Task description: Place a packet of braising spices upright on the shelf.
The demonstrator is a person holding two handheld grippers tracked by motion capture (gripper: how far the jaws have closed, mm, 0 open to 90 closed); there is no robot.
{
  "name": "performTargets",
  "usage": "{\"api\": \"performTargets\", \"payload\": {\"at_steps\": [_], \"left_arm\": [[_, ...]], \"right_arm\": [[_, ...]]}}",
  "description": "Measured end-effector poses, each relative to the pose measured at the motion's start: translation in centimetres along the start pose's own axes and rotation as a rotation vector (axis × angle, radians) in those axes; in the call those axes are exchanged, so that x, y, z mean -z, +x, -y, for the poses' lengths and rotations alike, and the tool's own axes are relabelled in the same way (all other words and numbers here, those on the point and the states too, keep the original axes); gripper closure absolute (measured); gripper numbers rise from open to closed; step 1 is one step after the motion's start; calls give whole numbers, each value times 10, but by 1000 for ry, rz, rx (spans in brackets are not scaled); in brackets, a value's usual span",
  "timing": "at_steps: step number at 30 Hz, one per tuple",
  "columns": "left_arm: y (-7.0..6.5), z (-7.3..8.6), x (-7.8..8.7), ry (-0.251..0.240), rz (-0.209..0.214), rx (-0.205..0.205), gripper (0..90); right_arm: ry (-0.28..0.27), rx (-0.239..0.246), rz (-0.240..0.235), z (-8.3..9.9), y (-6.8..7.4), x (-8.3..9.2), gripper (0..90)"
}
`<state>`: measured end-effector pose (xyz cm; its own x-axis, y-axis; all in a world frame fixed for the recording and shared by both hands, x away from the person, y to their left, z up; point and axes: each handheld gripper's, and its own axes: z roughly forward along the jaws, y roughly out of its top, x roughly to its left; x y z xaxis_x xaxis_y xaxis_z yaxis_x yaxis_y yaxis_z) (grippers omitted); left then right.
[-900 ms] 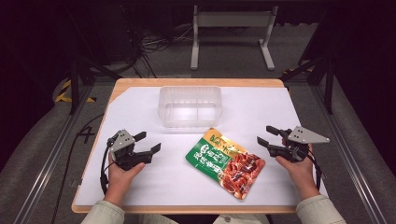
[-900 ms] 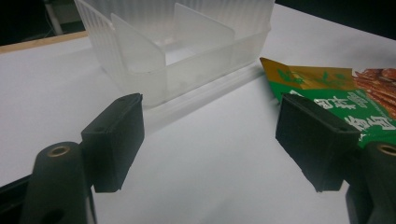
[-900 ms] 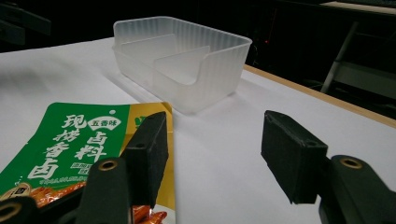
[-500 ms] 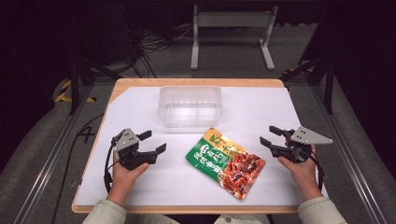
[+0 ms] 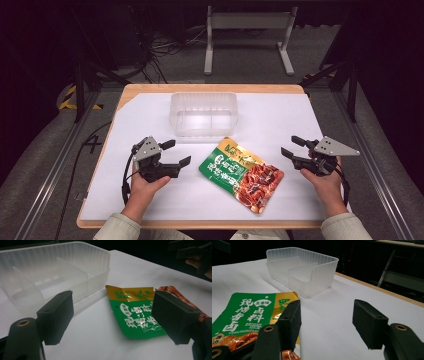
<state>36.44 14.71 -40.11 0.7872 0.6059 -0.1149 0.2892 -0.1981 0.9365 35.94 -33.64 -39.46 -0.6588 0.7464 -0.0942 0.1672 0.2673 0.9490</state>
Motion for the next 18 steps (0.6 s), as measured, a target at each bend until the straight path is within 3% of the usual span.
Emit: {"api": "performTargets", "payload": {"at_steps": [5,13,18], "left_arm": [[-5,-1,-6,0,30,11,178],[-15,-3,-18,0,39,-6,159],[-18,-2,-26,4,42,10,155]], "right_arm": [[3,0,0,0,0,-1,395],[8,-1,3,1,0,-1,391],[14,1,3,1,0,-2,393]]}}
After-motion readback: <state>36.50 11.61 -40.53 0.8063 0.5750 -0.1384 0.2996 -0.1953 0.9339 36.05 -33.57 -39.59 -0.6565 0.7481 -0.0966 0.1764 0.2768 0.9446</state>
